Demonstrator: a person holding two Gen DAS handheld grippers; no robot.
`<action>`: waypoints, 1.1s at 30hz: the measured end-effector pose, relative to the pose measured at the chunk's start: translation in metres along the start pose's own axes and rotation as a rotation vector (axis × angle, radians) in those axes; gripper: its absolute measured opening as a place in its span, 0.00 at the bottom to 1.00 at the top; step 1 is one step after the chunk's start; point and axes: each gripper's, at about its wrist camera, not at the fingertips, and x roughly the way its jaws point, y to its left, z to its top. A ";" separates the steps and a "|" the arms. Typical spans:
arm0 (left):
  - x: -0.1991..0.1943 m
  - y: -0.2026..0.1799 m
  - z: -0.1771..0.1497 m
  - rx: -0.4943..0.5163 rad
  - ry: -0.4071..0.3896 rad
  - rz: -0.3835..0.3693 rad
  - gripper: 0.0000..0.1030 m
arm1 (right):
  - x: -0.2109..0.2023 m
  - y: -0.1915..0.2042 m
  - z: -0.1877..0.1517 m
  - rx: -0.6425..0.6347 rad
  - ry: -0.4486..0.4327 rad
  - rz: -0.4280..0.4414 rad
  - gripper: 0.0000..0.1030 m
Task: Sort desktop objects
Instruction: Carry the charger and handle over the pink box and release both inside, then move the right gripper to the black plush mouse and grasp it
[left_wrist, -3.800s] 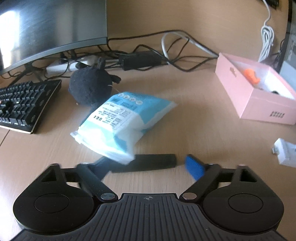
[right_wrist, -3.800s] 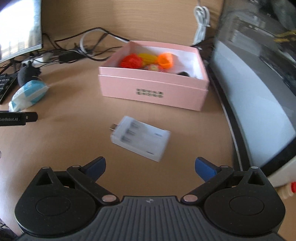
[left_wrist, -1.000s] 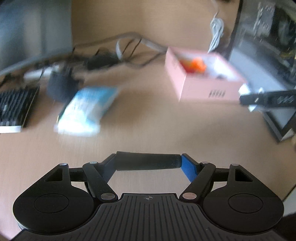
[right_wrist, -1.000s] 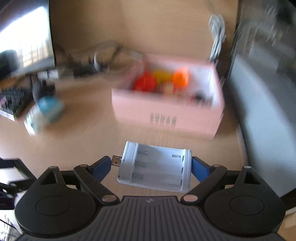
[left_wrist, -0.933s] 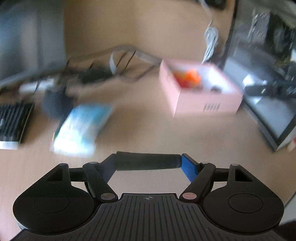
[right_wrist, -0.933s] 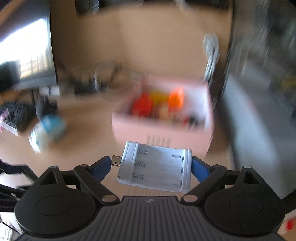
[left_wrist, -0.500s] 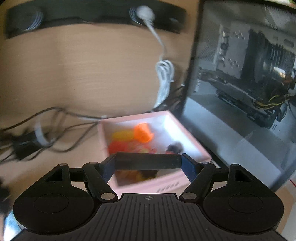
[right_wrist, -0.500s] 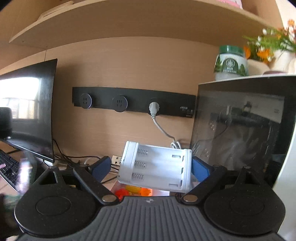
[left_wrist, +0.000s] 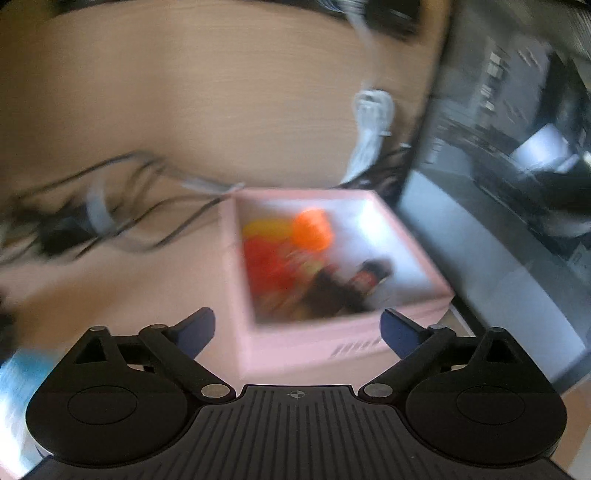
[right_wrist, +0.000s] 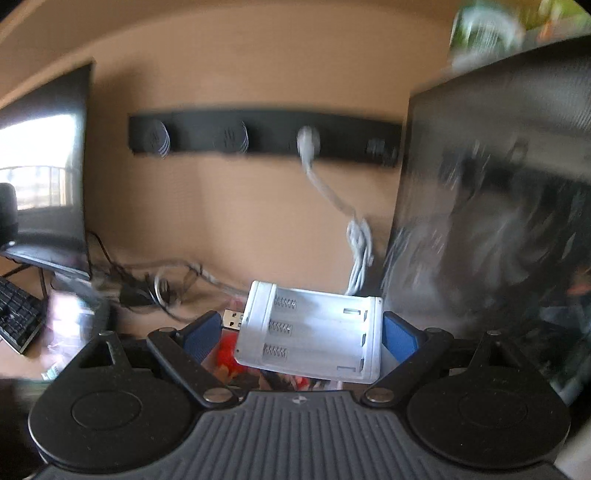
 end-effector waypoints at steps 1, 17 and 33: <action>-0.014 0.011 -0.009 -0.034 0.005 0.026 0.97 | 0.017 -0.001 -0.003 0.015 0.036 0.004 0.89; -0.192 0.146 -0.138 -0.503 0.061 0.595 1.00 | 0.200 0.042 -0.020 0.175 0.163 -0.046 0.97; -0.204 0.158 -0.162 -0.585 0.057 0.575 1.00 | 0.117 0.220 -0.067 -0.267 0.292 0.474 1.00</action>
